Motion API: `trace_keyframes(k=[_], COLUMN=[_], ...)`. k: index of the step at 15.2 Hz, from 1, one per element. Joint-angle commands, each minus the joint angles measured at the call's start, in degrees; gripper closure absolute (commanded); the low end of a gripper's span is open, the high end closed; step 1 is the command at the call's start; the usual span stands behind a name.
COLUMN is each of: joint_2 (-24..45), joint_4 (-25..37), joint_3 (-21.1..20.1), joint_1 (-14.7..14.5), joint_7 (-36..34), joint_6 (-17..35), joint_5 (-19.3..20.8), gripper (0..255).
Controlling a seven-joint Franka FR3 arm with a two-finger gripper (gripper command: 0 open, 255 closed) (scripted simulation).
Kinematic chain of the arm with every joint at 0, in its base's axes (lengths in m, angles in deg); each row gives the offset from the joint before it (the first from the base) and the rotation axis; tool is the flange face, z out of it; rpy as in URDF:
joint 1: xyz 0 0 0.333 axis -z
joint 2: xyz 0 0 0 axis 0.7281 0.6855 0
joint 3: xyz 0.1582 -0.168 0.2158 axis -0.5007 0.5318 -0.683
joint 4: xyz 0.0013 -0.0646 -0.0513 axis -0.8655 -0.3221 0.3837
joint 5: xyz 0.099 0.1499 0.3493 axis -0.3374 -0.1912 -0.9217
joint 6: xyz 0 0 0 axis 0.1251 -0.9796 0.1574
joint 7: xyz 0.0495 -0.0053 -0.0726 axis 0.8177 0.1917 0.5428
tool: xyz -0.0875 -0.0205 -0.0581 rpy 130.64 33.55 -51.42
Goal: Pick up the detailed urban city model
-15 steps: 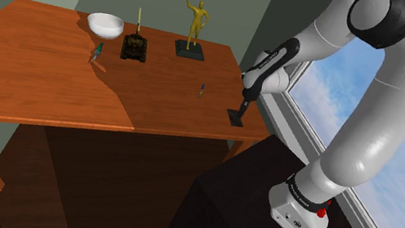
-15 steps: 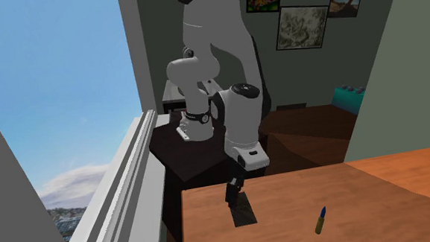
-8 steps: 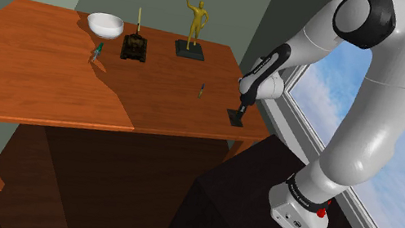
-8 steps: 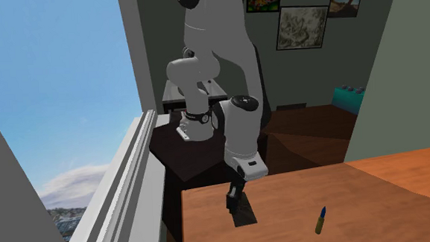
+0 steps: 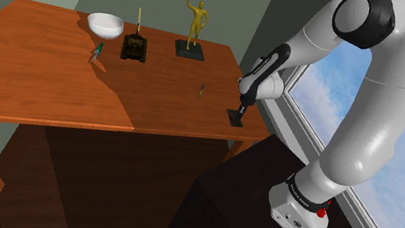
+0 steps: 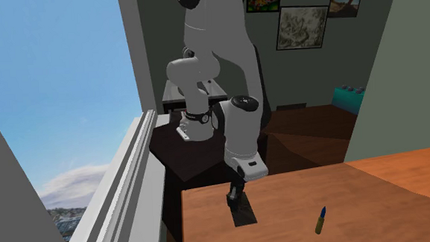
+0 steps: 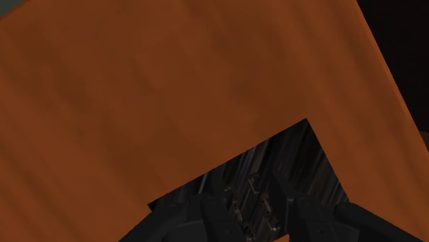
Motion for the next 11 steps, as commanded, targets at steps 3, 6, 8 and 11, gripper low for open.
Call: trace_keyframes(k=[3,6,8,11], joint_2=[-1.9,-4.6,-6.4,-9.1], joint_4=[-0.4,-0.9,-1.2,-1.5], joint_3=[0.8,1.9,2.6,3.5], joint_1=[-0.6,-1.4,-1.9,-2.6], joint_7=[-0.4,-1.2,-1.7,-2.6], joint_6=[-1.5,-3.6,-5.1,-7.4], joint_5=[0.7,1.9,2.7,4.0], gripper=[255,255,255,255])
